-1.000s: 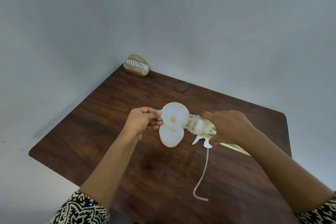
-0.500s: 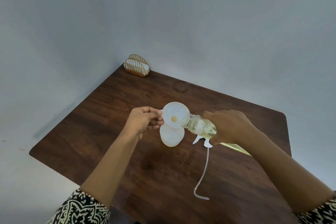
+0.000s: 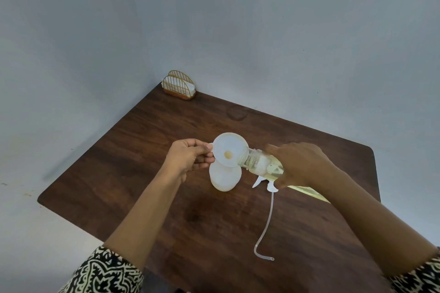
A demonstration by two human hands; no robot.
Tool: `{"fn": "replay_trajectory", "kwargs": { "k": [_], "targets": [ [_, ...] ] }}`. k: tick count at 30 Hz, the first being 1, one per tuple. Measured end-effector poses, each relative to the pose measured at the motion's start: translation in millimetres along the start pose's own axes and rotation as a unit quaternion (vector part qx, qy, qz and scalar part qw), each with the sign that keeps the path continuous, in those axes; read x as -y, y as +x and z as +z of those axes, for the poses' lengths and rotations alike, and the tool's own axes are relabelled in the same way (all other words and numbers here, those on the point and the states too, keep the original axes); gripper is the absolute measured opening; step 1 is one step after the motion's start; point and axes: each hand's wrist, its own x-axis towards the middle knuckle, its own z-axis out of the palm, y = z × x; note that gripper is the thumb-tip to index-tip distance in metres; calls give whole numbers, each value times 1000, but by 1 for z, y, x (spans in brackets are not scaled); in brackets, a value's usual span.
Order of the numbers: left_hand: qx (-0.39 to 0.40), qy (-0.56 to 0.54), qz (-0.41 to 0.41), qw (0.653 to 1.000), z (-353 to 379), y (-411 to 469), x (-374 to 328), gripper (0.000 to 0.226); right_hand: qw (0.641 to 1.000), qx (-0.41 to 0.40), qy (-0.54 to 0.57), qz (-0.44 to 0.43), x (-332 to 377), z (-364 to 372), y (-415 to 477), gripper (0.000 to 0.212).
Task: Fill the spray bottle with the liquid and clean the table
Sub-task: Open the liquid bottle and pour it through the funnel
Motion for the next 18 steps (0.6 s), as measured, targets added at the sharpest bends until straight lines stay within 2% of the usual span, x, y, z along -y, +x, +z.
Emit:
{"fn": "replay_trajectory", "kwargs": {
  "k": [18],
  "targets": [
    [8,1,0,1000,-2,2,-1,5,1000,12,-4,-1,1,-5,1,64]
  ]
}}
